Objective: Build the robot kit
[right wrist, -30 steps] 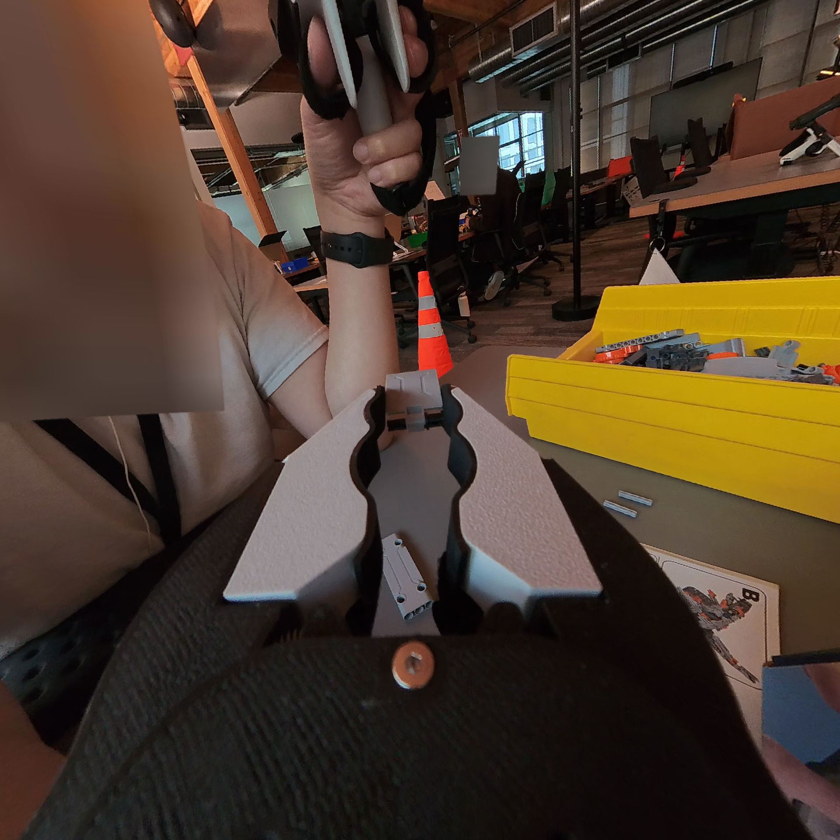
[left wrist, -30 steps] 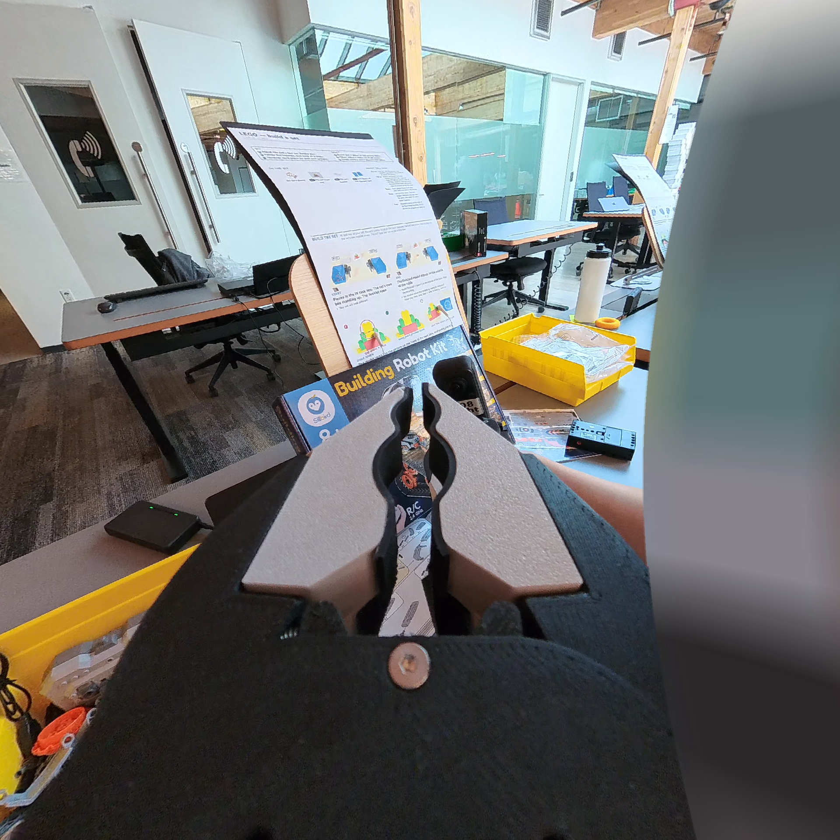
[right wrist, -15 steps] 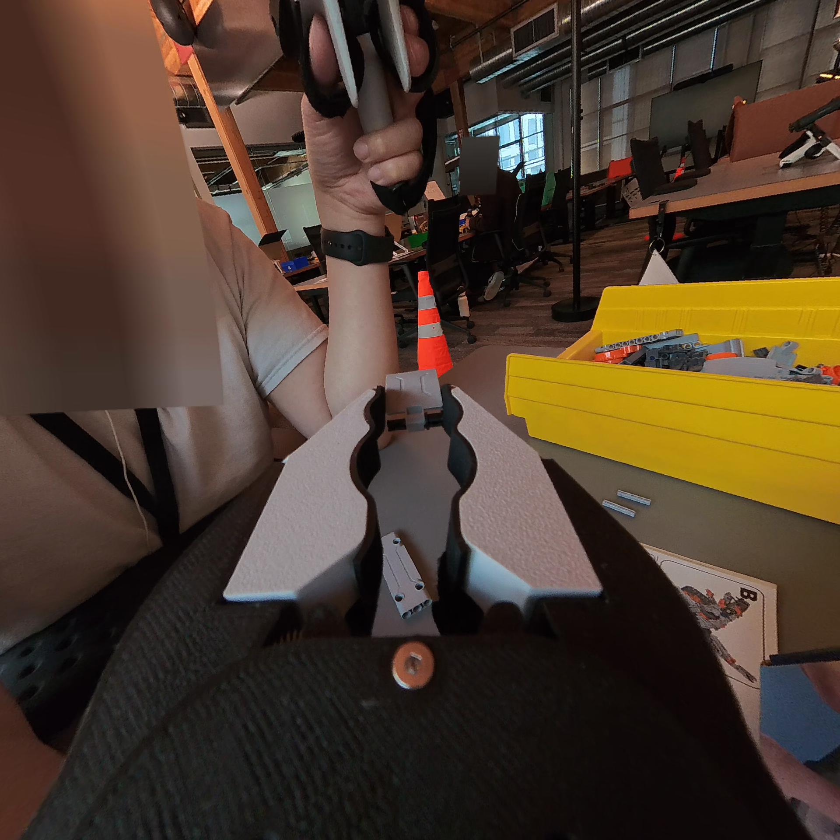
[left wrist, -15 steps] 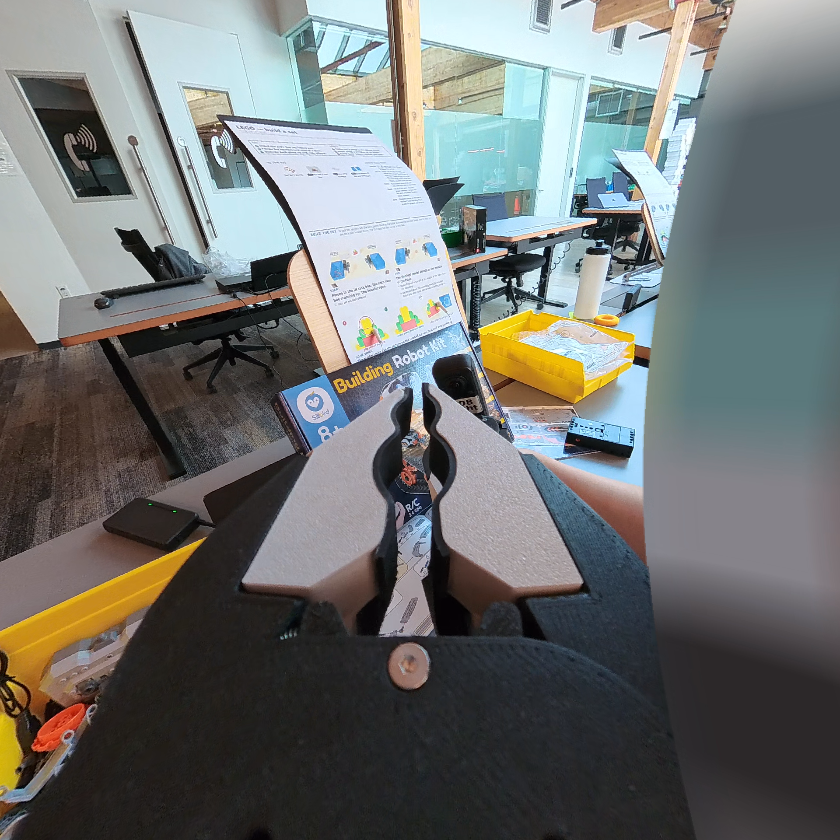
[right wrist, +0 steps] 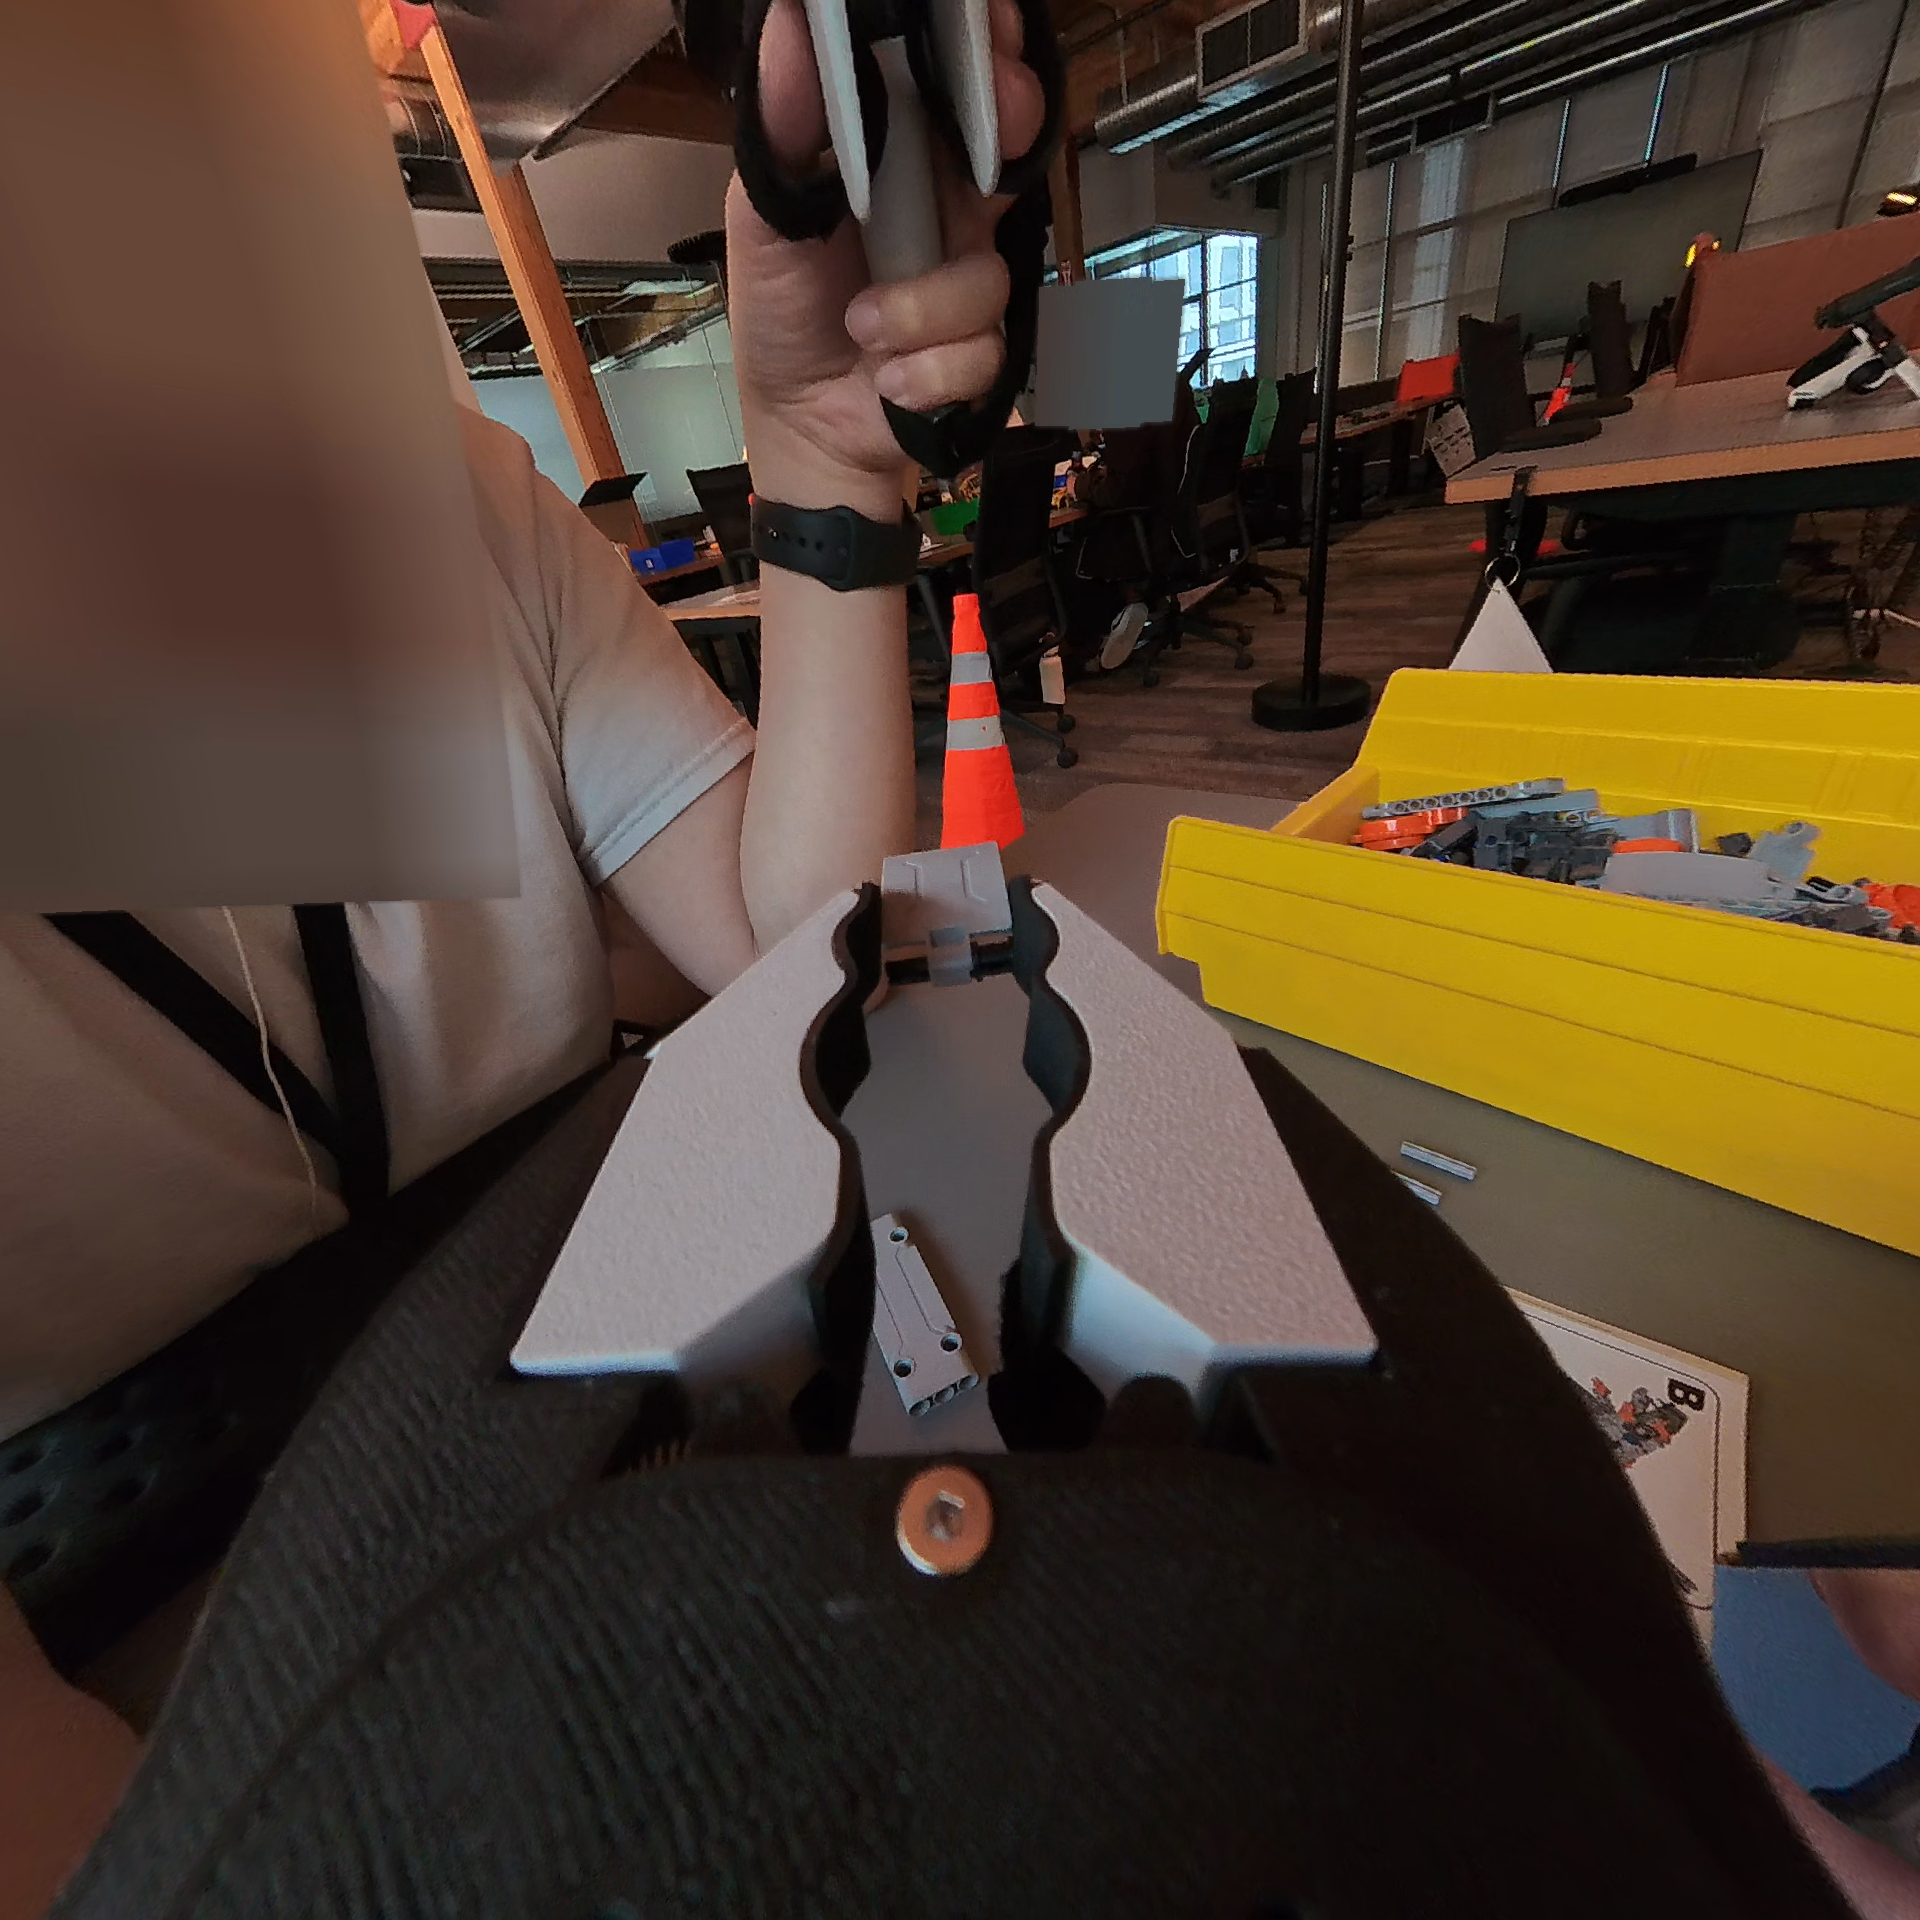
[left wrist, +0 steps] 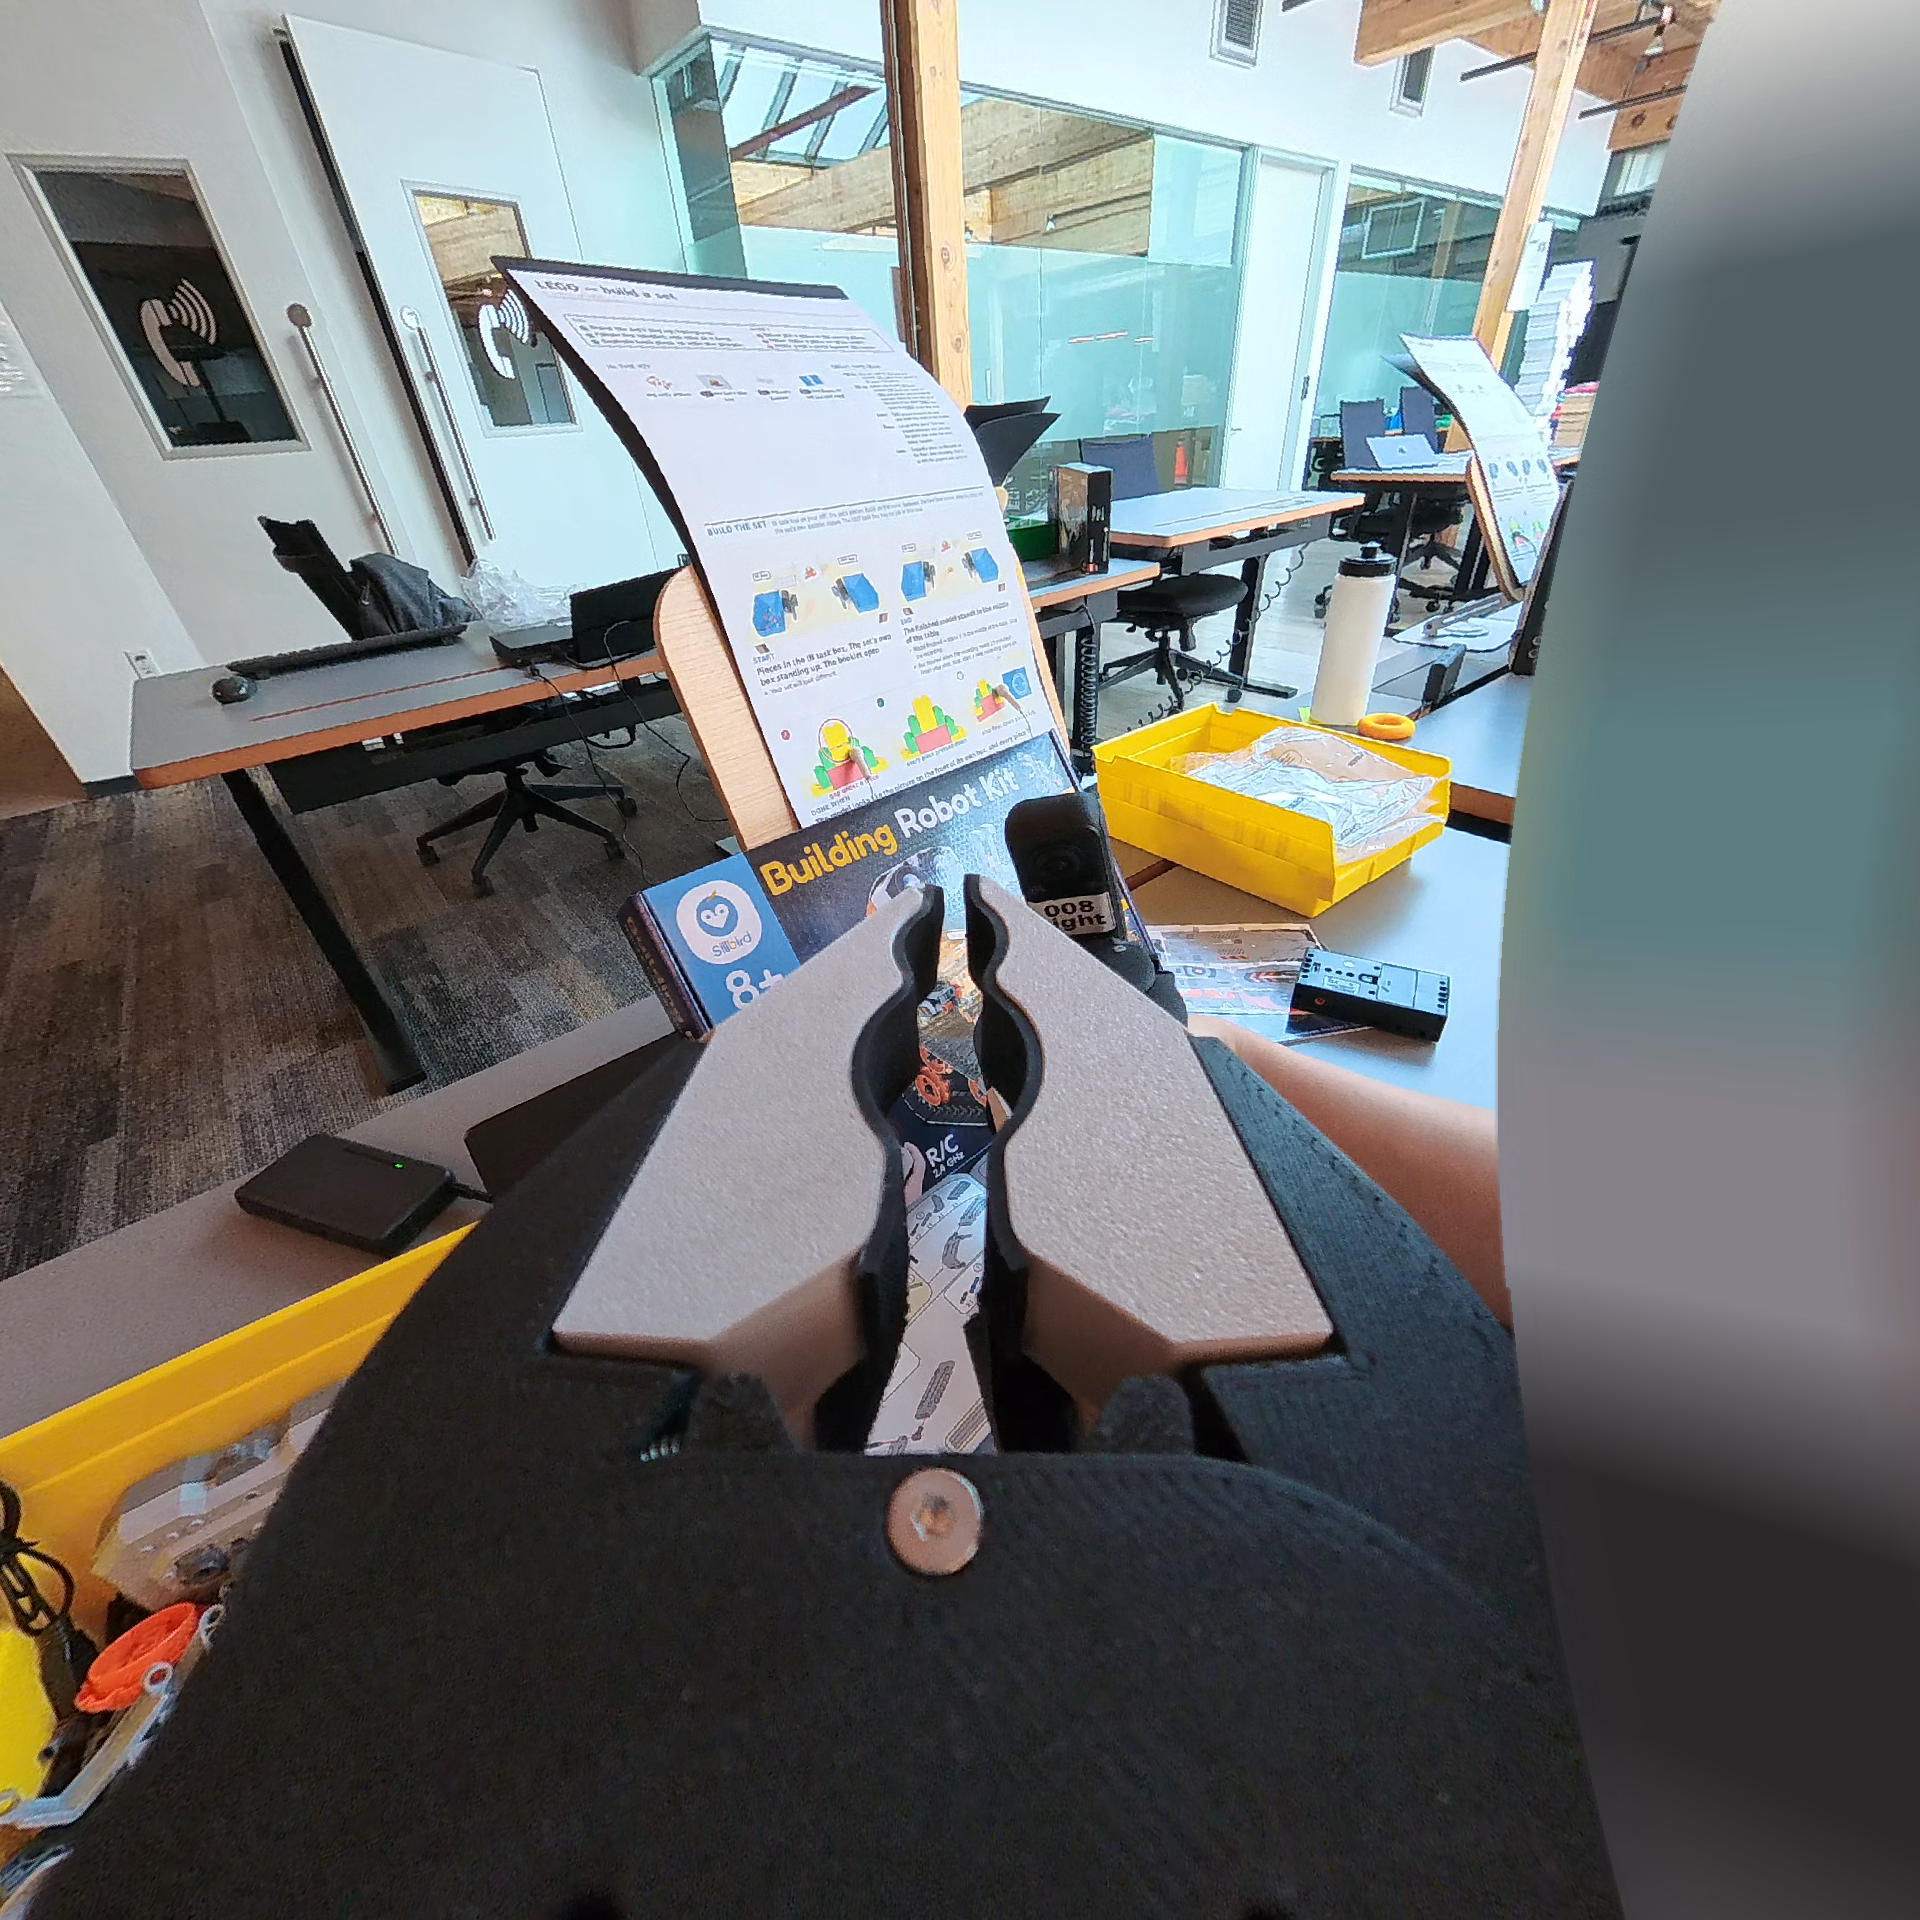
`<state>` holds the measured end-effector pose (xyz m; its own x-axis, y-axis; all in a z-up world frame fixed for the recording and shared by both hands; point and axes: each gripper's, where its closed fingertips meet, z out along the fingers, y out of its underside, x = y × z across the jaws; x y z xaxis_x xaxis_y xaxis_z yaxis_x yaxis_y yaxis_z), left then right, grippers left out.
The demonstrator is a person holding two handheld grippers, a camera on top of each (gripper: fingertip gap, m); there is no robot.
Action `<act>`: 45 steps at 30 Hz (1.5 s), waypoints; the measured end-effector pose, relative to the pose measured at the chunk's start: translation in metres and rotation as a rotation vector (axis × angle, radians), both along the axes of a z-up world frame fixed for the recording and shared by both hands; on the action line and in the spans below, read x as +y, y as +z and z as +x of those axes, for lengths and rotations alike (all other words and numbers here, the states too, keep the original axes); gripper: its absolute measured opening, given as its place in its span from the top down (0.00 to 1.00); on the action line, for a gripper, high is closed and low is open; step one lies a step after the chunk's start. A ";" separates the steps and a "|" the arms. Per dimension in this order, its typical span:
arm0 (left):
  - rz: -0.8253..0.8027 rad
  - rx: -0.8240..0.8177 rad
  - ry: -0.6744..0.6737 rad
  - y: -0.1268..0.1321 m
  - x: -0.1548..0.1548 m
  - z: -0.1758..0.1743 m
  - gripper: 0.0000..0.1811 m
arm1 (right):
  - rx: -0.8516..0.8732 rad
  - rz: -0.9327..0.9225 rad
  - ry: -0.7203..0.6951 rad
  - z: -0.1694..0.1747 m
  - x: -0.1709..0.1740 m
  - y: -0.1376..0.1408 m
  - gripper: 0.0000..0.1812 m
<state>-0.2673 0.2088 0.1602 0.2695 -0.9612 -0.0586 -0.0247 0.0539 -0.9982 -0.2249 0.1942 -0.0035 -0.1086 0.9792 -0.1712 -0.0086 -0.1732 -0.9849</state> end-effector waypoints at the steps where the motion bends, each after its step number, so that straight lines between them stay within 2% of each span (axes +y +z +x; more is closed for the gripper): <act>1: 0.000 0.001 -0.001 0.000 0.000 0.000 0.99 | -0.004 0.003 0.000 -0.001 0.000 0.000 0.87; 23: -0.002 0.019 -0.012 -0.003 -0.002 0.003 0.99 | -0.033 0.019 -0.022 -0.001 0.002 -0.004 0.87; 31: -0.003 0.030 -0.017 -0.004 -0.003 0.005 0.99 | -0.040 -0.076 -0.097 0.013 0.025 -0.027 0.87; 45: -0.011 0.051 -0.017 -0.008 -0.002 0.004 0.99 | 0.091 -0.031 0.009 0.019 0.002 0.005 0.87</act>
<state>-0.2637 0.2073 0.1521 0.2505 -0.9662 -0.0610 -0.0750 0.0434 -0.9962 -0.2061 0.1960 0.0014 -0.1335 0.9725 -0.1909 -0.0961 -0.2044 -0.9741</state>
